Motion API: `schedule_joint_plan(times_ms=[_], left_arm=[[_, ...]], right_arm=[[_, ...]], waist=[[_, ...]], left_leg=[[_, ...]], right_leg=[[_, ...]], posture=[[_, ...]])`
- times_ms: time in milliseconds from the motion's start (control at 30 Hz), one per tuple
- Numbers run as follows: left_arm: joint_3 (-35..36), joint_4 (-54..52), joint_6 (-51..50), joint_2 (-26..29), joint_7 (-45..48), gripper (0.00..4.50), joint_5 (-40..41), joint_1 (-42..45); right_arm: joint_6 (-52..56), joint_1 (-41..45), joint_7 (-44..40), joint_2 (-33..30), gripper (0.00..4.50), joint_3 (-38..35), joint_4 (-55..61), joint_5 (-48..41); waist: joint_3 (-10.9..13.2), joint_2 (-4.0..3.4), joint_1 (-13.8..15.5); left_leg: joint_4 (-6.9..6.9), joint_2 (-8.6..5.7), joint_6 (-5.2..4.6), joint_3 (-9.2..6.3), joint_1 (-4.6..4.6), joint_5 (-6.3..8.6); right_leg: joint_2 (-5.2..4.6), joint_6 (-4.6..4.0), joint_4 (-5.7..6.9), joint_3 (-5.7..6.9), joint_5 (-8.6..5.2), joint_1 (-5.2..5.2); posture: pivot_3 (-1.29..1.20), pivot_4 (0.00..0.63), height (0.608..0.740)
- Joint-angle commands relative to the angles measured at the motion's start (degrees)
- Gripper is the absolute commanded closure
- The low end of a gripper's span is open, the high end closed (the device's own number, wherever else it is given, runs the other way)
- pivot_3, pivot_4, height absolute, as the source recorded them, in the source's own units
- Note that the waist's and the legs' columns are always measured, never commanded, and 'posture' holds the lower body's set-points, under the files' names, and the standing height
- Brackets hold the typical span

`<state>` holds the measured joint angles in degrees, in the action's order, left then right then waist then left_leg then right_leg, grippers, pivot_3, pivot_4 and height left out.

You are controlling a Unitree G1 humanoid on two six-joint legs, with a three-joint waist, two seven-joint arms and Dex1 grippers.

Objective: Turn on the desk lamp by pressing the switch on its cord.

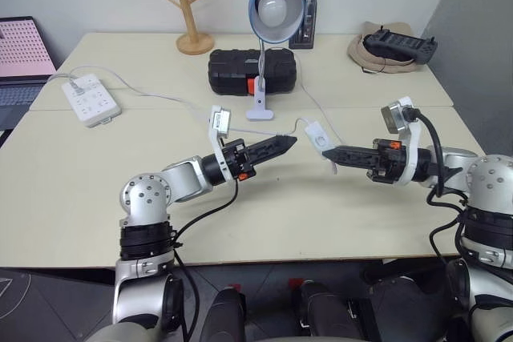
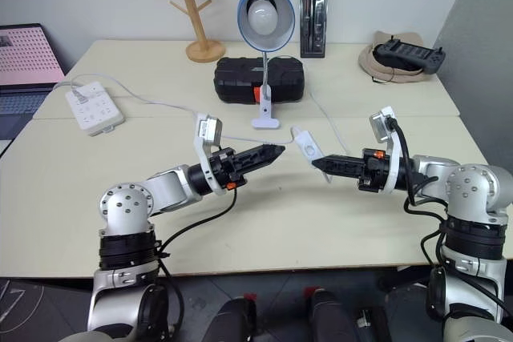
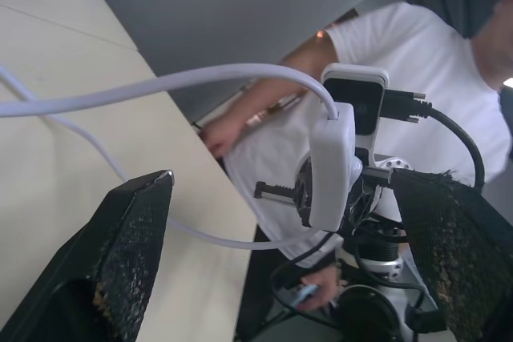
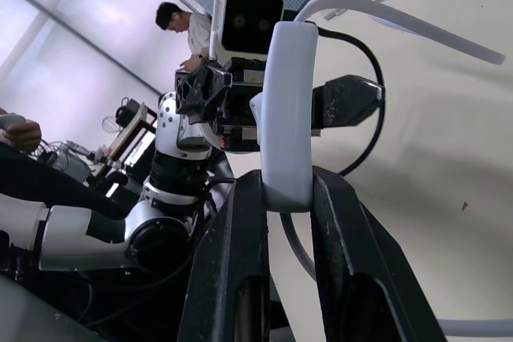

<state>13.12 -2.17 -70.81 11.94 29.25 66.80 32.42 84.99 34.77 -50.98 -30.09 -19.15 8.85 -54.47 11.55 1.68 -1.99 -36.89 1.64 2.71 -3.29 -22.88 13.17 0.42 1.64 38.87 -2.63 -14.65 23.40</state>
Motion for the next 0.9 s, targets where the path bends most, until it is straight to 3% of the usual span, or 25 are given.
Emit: schedule_joint_plan(times_ms=[33, 567, 900], left_arm=[[-0.7, -2.2, 0.0, -1.6, -1.1, 0.00, 2.4, -0.1], [-2.8, -1.5, -0.1, -3.4, -2.5, 0.00, 5.6, 1.4], [-3.5, -1.4, 1.8, -3.6, -2.3, 1.76, 5.5, 1.6]], right_arm=[[0.3, -1.1, 2.4, -0.2, 4.15, -1.5, 2.6, -3.0], [0.6, -1.3, 7.8, -0.3, 4.15, -1.4, 3.1, -9.9], [0.7, -2.0, 10.1, -1.5, 4.15, -1.2, 3.0, -13.9]], waist=[[0.0, 0.00, 0.1], [0.0, 0.00, 0.1], [0.0, 0.00, 0.1]], left_leg=[[0.00, 0.00, 0.00, 0.00, 0.00, 0.00], [0.00, -0.01, 0.00, 0.02, -0.05, 0.00], [0.05, -0.01, 0.00, 0.02, -0.07, 0.00]], right_leg=[[0.00, 0.00, 0.00, 0.00, 0.00, 0.00], [0.01, 0.03, -0.08, -0.03, 0.02, 0.02], [0.01, 0.03, -0.19, -0.02, 0.02, 0.02]], posture=[[0.00, 0.150, 0.740], [0.00, 0.150, 0.740], [0.00, 0.150, 0.740]])
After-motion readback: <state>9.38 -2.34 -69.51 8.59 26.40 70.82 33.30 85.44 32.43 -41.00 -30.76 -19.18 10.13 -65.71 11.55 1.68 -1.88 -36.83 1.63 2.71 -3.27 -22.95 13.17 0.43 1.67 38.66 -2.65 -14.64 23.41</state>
